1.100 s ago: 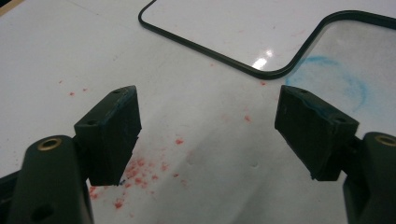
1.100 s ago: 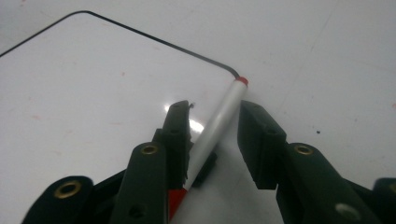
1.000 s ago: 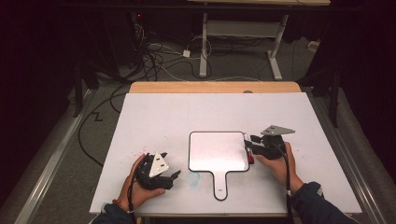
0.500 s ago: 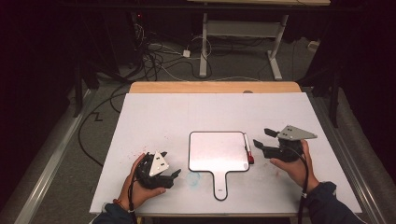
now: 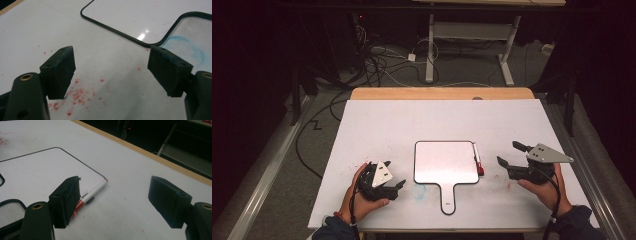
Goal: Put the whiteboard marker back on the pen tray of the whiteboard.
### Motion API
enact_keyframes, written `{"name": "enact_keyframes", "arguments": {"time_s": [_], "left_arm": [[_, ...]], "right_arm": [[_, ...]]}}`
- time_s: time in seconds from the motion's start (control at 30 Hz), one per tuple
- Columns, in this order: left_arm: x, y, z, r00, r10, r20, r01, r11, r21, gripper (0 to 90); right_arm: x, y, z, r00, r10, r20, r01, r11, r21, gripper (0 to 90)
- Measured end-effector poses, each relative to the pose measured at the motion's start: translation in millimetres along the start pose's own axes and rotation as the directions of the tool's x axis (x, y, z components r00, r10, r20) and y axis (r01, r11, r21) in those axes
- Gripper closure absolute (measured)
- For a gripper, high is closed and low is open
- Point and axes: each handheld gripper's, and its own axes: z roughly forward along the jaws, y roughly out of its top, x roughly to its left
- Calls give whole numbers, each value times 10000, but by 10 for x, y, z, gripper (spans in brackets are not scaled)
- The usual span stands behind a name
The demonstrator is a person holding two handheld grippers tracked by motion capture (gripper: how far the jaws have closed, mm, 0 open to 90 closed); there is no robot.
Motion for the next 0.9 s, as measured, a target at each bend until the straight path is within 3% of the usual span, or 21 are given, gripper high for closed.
{"name": "enact_keyframes", "arguments": {"time_s": [0.33,0.57,0.77,0.9], "left_arm": [[1,-3,1,10000,64,-53,-64,10000,32,210],[-18,3,-7,9998,177,1,-177,9998,-66,207],[-51,9,-17,9997,242,88,-241,9996,-135,201],[-80,5,-11,9992,388,131,-386,9991,-148,201]], "right_arm": [[6,-178,-147,9999,84,150,-84,10000,-9,172],[47,-329,-238,9974,-90,710,113,9995,-311,169],[75,-495,-270,9974,-40,719,34,10000,78,167],[102,-510,-280,9965,-172,821,162,9998,126,170]]}}
